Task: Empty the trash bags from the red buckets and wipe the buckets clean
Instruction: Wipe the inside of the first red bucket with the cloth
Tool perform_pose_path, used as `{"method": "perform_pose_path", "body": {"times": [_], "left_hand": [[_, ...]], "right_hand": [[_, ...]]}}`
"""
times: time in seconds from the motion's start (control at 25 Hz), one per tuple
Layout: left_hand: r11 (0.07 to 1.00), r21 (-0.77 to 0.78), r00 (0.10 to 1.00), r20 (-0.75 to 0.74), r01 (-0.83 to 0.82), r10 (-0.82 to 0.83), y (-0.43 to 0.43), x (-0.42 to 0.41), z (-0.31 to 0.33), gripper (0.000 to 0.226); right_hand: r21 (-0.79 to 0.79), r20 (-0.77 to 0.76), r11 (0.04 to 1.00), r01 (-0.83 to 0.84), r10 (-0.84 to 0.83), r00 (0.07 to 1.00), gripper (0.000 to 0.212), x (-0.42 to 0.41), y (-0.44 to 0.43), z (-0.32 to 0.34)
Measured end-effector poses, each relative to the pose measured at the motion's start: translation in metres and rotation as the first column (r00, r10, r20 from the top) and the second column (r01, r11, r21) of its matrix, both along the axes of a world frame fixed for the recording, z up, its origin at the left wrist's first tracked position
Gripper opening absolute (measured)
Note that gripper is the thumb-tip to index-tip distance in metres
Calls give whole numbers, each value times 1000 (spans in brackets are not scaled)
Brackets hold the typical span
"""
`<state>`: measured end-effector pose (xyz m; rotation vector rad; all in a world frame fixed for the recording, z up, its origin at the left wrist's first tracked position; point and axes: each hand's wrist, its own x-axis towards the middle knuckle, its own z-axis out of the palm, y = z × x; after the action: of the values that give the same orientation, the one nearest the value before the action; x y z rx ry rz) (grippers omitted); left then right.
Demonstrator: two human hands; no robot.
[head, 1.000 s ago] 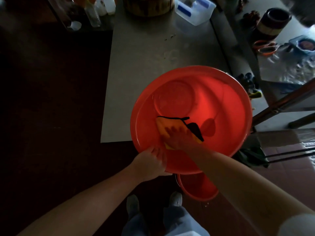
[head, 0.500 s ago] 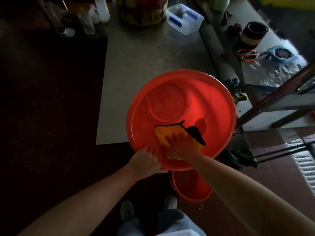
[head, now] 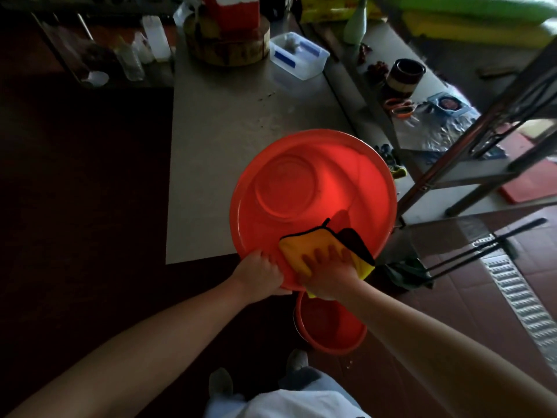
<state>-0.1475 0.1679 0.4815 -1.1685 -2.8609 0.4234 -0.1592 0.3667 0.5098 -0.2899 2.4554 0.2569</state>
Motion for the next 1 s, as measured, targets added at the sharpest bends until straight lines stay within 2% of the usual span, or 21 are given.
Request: {"method": "perform_pose_path", "body": {"times": [0.2, 0.4, 0.68, 0.84, 0.88, 1.0], "left_hand": [[999, 35, 1000, -1, -10, 10, 0, -2, 8, 66], [996, 85, 1000, -13, -14, 15, 1, -3, 10, 69], [997, 55, 997, -58, 57, -54, 2, 3, -3, 65], [997, 31, 996, -71, 64, -62, -4, 7, -15, 70], [997, 46, 996, -64, 61, -58, -5, 6, -17, 72], [994, 76, 996, -49, 72, -68, -5, 0, -17, 75]], "right_hand": [[-3, 40, 1000, 17, -17, 999, 71, 12, -1, 20], [3, -19, 1000, 1, 0, 1000, 66, -10, -13, 14], [-58, 30, 998, 20, -18, 999, 68, -57, -20, -51], [-93, -38, 995, -20, 16, 999, 67, -89, -25, -82], [-110, -45, 994, -6, 1, 999, 68, -96, -26, -86], [-120, -56, 993, -20, 13, 998, 93, -109, -31, -93]]}}
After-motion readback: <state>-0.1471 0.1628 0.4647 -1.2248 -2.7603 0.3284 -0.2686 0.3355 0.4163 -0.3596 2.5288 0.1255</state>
